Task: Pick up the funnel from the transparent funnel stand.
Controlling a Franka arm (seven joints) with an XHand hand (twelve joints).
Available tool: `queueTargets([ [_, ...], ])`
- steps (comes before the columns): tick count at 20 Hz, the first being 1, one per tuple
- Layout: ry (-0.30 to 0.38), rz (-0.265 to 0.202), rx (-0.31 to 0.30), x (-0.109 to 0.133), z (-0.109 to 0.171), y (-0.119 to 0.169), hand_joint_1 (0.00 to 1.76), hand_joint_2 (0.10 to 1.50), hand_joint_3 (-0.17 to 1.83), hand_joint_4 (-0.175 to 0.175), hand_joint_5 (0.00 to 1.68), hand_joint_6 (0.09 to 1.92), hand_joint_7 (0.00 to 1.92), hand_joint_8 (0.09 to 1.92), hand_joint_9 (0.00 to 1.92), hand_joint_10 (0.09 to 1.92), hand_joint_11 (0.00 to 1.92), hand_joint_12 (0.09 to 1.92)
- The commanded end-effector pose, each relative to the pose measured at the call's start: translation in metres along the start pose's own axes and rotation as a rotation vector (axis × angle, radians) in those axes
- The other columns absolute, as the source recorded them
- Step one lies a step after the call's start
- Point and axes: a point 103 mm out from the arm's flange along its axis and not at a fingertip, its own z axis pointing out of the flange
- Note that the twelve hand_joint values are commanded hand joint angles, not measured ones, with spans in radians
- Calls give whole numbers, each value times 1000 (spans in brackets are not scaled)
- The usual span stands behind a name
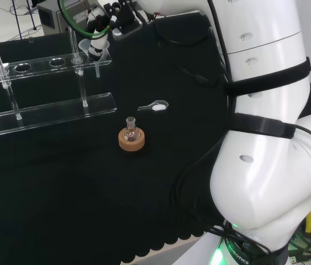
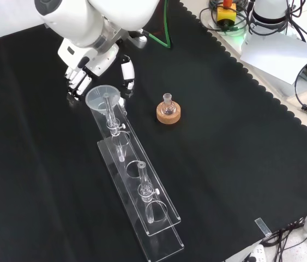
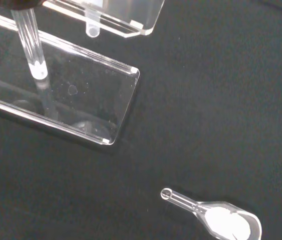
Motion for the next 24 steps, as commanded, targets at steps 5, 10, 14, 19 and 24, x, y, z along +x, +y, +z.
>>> queueTargets([
  [5, -17, -17, 18, 4, 1, 4, 667, 618, 516, -64, 129, 87, 0, 680, 341, 752, 295, 1395],
  [10, -9, -18, 30, 1, 3, 6, 672, 613, 530, -65, 137, 87, 10, 692, 380, 743, 287, 1394],
  [14, -16, -21, 39, 2, 6, 7, 673, 607, 546, -67, 160, 87, 41, 700, 418, 716, 284, 1395],
  [19, -41, -15, 5, 3, 5, 6, 680, 605, 577, -63, 356, 87, 284, 708, 576, 644, 288, 1385],
  [24, -122, 26, -168, 6, -8, -4, 727, 654, 573, -32, 672, 577, 729, 767, 933, 566, 406, 1313],
])
